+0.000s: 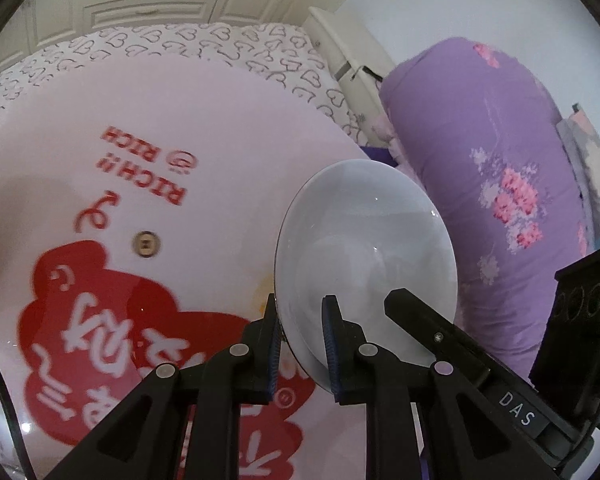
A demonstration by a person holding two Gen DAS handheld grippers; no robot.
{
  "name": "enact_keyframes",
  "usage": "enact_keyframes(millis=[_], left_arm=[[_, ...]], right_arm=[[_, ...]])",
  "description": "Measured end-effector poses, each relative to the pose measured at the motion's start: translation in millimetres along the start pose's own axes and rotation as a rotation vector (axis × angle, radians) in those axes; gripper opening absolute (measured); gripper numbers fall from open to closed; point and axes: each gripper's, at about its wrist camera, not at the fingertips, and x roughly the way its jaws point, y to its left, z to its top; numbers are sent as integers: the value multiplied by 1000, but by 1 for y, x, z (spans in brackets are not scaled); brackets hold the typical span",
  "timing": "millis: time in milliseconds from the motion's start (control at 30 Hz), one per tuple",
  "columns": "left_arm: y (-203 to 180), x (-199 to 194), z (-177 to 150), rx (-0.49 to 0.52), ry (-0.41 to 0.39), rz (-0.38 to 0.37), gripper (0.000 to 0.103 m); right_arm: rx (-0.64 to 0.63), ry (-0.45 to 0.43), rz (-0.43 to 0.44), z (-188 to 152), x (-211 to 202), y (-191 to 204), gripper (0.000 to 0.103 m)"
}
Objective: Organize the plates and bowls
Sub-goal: 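Close the right gripper on a white bowl rim while the left gripper grasps another bowl, then carry both bowls with both grippers and lower them onto the bowl stacks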
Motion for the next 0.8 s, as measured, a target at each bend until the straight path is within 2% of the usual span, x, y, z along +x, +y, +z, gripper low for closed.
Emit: enact_keyframes(millis=[333,467,800], left_arm=[[39,-98,-6,-30,-94,36,15],[68,-148,-8,-63,-151,54,16],[138,-234,-34,-151,-256,88,16]], right_arm=[[-104,-5,47,-9,-2,81,22],[-155,6,77,-11,4,122,22],[-280,50,137,-25,32,214,22]])
